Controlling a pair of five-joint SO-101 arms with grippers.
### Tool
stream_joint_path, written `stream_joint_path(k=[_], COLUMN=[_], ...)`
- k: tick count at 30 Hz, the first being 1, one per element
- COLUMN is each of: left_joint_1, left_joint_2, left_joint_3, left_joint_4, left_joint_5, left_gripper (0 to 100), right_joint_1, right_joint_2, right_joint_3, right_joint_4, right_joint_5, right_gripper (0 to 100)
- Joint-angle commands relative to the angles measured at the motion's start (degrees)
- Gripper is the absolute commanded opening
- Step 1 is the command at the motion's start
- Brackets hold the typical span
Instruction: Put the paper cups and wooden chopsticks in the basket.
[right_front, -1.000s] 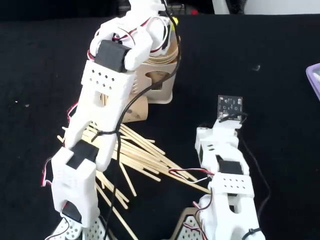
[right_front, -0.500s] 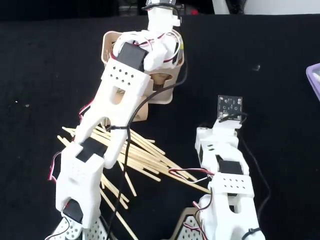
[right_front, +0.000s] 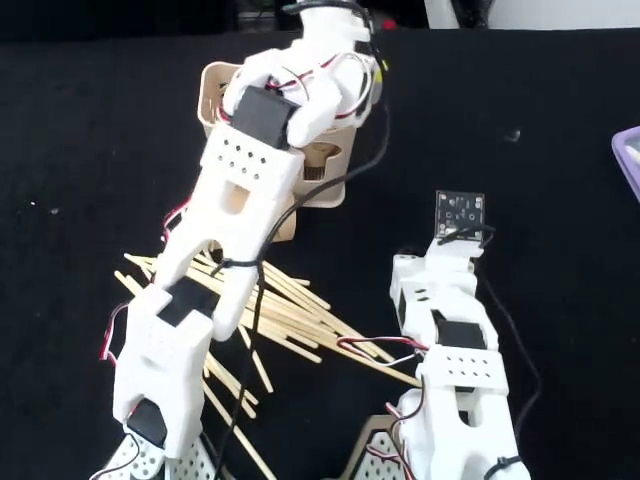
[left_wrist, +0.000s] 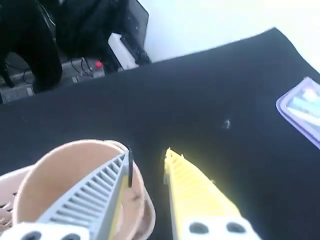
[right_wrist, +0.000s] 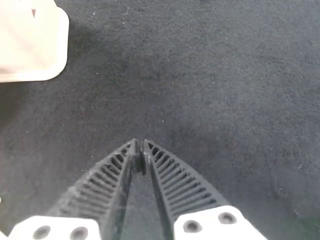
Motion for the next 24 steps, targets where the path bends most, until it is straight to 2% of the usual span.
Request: stream_joint_path(k=[1, 10, 20, 24], left_joint_1=[0.31, 0.4, -2.24, -3.3], left_joint_2=[-0.62, -1.41, -2.29, -2.29], left_joint_3=[4.88, 8.31, -7.16, -17.8], left_joint_4=[-1.93, -5.8, -2.29, 6.59], left_joint_5=[0.09, 0.09, 0.0, -0.79], left_gripper=[13, 13, 13, 13], right_joint_1=[-0.88, -0.97, -0.97, -0.97], right_joint_2=[-1.27, -1.27, -1.27, -1.27], right_joint_3=[-0.22, -0.22, -0.22, -0.22], right_joint_4=[-1.14, -1.14, -1.14, -1.14], right_joint_5=[0.53, 0.53, 0.53, 0.53], right_gripper=[1.2, 1.2, 1.2, 1.2])
